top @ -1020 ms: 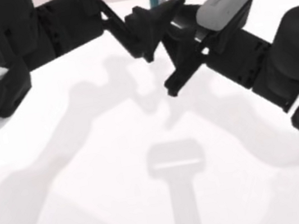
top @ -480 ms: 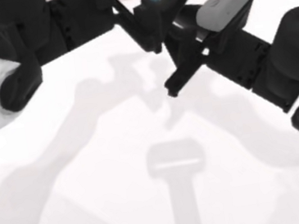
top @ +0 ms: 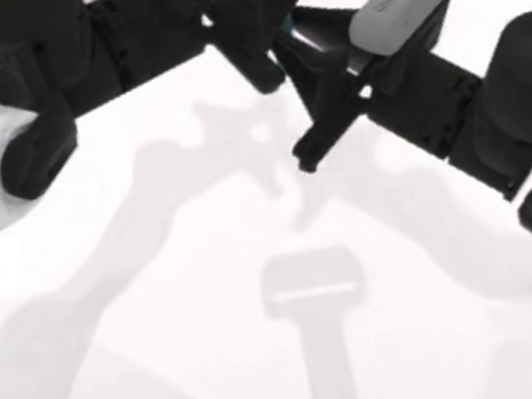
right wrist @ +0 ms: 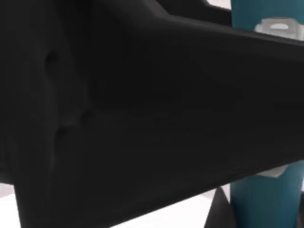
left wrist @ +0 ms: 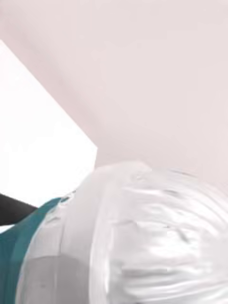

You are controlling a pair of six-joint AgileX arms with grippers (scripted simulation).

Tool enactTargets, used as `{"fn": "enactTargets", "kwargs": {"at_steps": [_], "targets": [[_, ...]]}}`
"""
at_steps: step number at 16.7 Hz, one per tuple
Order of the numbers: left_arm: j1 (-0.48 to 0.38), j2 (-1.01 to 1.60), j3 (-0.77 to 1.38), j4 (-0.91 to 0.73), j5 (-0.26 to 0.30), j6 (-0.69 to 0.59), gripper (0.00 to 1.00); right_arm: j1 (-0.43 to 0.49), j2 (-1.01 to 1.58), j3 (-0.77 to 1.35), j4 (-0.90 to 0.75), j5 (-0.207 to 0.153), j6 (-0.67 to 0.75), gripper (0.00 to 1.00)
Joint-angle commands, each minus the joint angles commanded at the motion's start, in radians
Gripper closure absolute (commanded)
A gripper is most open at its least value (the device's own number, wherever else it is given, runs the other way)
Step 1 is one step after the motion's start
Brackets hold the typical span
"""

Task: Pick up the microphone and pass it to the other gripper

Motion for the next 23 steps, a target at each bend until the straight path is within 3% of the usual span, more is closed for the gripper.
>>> {"fn": "enactTargets", "kwargs": {"at_steps": [2, 3, 11, 23], "targets": [[0.0, 0.0, 0.0, 0.0, 0.0, 0.0, 0.98, 0.0, 0.0, 0.0, 0.0, 0.0, 0.0, 1.0], [0.0, 0.0, 0.0, 0.0, 0.0, 0.0, 1.0, 0.0, 0.0, 0.0, 0.0, 0.0, 0.0, 1.0], [0.0, 0.0, 0.0, 0.0, 0.0, 0.0, 1.0, 0.0, 0.0, 0.0, 0.0, 0.0, 0.0, 1.0], [0.0, 0.0, 0.0, 0.0, 0.0, 0.0, 1.0, 0.0, 0.0, 0.0, 0.0, 0.0, 0.0, 0.1]]}}
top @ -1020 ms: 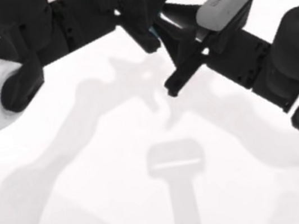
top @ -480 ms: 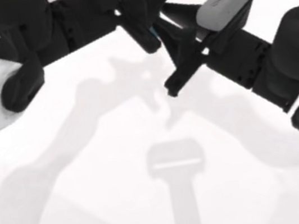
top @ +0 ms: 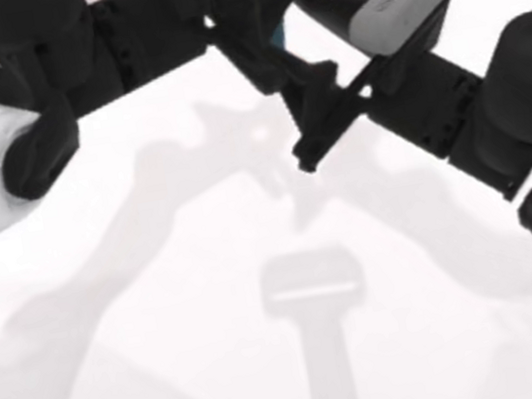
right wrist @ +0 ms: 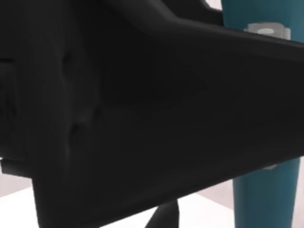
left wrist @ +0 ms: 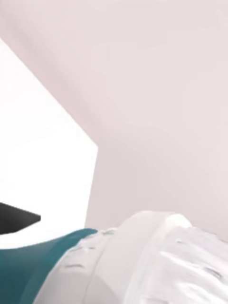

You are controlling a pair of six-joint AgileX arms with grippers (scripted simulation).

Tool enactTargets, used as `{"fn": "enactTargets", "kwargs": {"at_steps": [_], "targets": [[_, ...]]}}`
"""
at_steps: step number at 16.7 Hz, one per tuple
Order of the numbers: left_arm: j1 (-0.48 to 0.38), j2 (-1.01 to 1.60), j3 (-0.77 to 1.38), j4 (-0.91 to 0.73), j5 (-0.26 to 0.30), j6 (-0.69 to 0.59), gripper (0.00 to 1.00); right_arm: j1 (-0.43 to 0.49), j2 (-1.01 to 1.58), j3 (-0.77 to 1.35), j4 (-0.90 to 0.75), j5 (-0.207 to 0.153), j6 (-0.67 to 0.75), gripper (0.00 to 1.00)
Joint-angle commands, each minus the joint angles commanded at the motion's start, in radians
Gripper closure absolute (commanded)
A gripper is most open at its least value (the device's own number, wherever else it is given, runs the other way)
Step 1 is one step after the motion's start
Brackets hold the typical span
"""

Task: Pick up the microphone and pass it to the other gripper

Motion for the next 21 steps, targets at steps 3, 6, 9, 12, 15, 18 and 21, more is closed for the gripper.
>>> {"fn": "enactTargets", "kwargs": {"at_steps": [3, 6, 9, 12, 15, 18, 21], "targets": [[0.0, 0.0, 0.0, 0.0, 0.0, 0.0, 1.0, 0.0, 0.0, 0.0, 0.0, 0.0, 0.0, 0.0], [0.0, 0.0, 0.0, 0.0, 0.0, 0.0, 1.0, 0.0, 0.0, 0.0, 0.0, 0.0, 0.0, 0.0], [0.0, 0.0, 0.0, 0.0, 0.0, 0.0, 1.0, 0.0, 0.0, 0.0, 0.0, 0.0, 0.0, 0.0], [0.01, -0.009, -0.001, -0.002, 0.007, 0.004, 1.0, -0.005, -0.012, -0.019, 0.0, 0.0, -0.002, 0.0], [0.065, -0.035, -0.026, -0.005, 0.056, 0.006, 1.0, -0.02, -0.099, -0.11, 0.006, -0.013, 0.0, 0.0], [0.132, -0.066, -0.056, -0.01, 0.111, 0.008, 1.0, -0.032, -0.201, -0.226, 0.013, -0.034, 0.002, 0.0], [0.162, -0.08, -0.069, -0.012, 0.137, 0.009, 1.0, -0.037, -0.245, -0.269, 0.019, -0.045, 0.004, 0.0]]}}
